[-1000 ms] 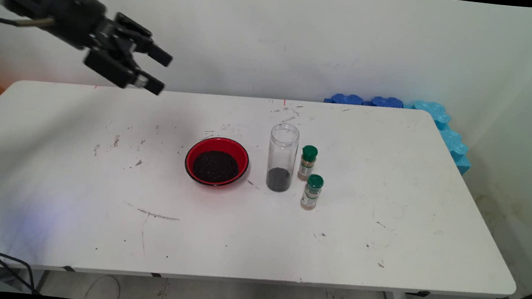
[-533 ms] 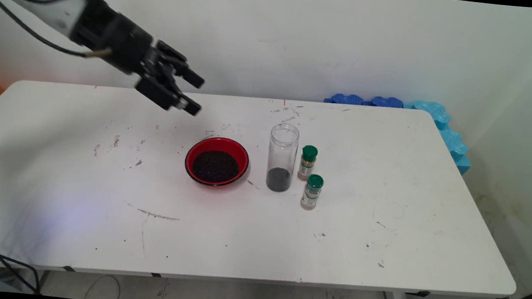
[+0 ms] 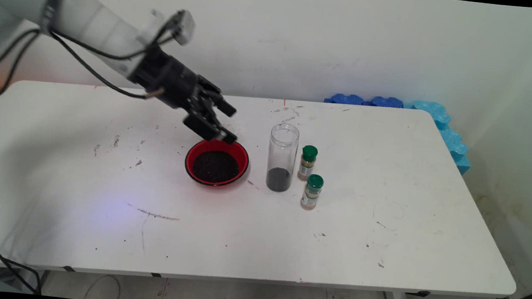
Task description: Pick up the black seasoning powder from the table
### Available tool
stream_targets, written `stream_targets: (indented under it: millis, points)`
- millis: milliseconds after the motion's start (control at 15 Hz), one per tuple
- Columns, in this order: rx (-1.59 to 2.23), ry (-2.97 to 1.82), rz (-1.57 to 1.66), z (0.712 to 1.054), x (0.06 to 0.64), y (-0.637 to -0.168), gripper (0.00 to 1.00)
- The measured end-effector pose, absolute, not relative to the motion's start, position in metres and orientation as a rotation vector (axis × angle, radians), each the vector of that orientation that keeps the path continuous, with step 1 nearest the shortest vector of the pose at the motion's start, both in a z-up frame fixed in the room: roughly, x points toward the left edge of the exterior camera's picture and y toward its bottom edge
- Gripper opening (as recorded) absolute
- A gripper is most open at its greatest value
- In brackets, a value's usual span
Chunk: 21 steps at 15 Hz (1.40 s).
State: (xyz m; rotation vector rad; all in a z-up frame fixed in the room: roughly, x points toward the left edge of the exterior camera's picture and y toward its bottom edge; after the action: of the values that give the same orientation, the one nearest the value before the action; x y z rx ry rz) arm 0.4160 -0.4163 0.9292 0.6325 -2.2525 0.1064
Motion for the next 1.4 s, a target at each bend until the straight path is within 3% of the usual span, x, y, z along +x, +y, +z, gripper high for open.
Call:
stream_targets:
  millis: [667,1400]
  points:
    - [0.644,-2.254,0.1,0.868,0.367,-0.443,1.0]
    - [0.653,-2.24,0.123,0.833,0.337,-0.467,1.0]
